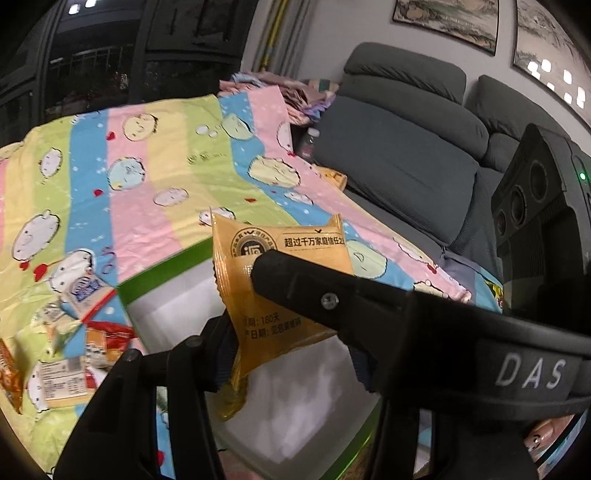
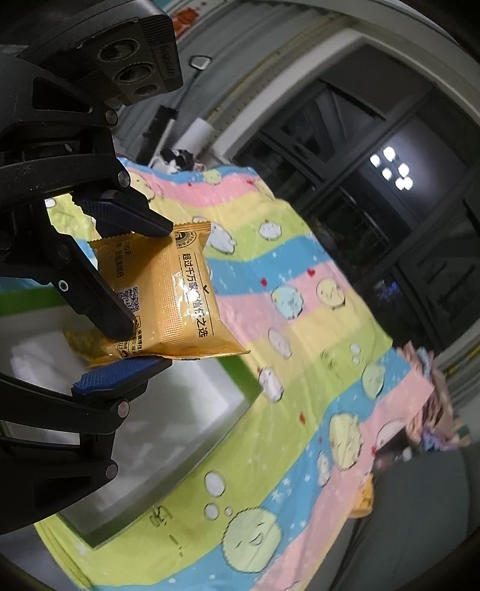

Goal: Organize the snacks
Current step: 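Lift the yellow bread packet with the right tool toward the box, then release the yellow bread packet into the box with the right tool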

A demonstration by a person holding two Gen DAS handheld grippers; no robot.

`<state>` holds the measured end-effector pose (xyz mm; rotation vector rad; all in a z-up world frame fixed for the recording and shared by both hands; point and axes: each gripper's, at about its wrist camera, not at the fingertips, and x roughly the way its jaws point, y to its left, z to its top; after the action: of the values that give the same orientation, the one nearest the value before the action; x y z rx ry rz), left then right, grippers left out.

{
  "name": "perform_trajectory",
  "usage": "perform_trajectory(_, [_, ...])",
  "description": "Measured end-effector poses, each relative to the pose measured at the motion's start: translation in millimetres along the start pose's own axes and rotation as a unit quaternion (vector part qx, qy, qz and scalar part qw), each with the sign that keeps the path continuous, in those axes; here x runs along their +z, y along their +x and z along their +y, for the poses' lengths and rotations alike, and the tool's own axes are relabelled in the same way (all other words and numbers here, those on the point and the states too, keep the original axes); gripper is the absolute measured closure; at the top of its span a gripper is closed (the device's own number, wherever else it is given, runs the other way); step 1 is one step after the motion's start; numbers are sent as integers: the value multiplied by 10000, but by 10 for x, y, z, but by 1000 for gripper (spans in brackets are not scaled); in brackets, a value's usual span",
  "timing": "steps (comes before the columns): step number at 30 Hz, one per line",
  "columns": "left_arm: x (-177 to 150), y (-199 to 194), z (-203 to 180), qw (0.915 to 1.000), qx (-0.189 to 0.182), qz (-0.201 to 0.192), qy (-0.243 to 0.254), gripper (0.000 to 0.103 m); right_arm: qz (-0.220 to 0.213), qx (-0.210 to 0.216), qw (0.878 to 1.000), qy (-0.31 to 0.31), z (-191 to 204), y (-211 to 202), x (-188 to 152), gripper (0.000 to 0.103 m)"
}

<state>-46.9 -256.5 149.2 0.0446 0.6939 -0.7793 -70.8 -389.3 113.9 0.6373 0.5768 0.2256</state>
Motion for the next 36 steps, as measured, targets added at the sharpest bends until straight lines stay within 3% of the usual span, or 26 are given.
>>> perform_trajectory(12, [-120, 511, 145, 9948, -453, 781, -467, 55, 486, -622, 9958, 461, -408, 304, 9, 37])
perform_trajectory(28, [-256, 766, 318, 9844, -753, 1241, -995, 58, 908, -1172, 9867, 665, -613, 510, -44, 37])
perform_trajectory(31, [-251, 681, 331, 9881, -609, 1090, -893, 49, 814, -1351, 9854, 646, -586, 468, -29, 35])
perform_trajectory(33, [-237, 587, 367, 9896, -580, 981, -881, 38, 716, -1344, 9864, 613, -555, 423, -16, 33])
perform_trajectory(36, [-215, 379, 450, 9917, -469, 753, -935, 29, 493, -1200, 9900, 546, -472, 331, 5, 21])
